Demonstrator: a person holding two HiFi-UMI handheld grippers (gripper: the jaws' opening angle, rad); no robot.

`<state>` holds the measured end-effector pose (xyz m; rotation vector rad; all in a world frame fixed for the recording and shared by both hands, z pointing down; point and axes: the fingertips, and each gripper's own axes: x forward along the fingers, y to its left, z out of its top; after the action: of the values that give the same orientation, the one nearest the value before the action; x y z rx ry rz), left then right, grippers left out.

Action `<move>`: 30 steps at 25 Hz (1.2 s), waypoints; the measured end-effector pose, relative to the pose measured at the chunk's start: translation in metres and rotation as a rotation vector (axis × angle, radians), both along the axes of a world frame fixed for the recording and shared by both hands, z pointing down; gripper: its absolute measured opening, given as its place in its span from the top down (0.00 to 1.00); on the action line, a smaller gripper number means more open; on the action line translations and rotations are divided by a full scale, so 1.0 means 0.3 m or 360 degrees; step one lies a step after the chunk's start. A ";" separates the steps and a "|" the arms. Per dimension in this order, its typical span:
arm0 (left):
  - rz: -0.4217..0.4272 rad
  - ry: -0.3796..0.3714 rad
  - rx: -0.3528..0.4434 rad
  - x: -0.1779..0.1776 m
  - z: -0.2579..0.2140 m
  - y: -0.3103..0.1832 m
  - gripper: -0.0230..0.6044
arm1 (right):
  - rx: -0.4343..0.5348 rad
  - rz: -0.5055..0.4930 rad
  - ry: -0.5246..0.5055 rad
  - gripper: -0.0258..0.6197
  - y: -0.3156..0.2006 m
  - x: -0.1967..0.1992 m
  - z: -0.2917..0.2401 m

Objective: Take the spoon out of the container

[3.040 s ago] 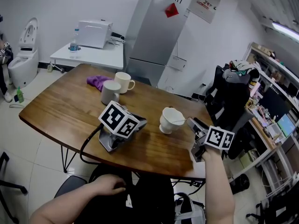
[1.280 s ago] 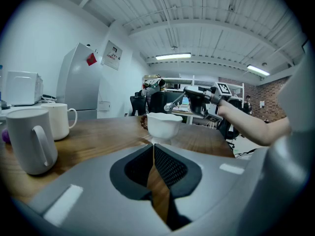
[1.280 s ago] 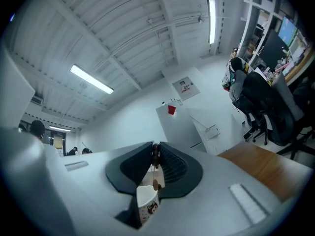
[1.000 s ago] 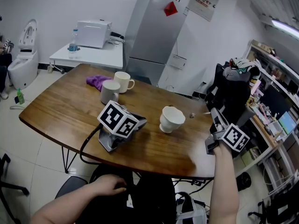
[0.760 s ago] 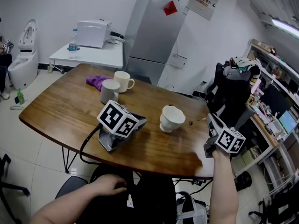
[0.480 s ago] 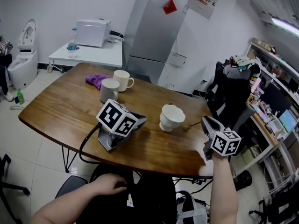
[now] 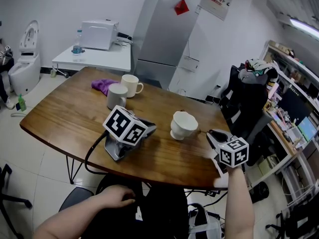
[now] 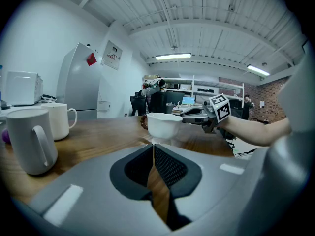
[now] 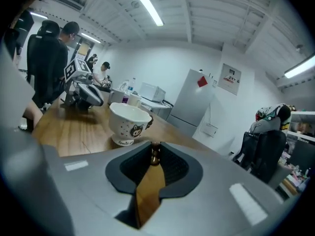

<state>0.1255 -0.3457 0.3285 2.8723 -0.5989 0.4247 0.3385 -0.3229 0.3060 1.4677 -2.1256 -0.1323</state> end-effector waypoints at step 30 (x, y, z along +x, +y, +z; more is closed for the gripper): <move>-0.0001 0.0000 0.0000 0.000 0.002 0.002 0.94 | -0.0561 0.0143 -0.0028 0.82 -0.026 0.099 0.213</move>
<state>0.1256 -0.3450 0.3290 2.8721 -0.5997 0.4247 0.3681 -0.3307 0.3698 1.3513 -1.9691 0.2765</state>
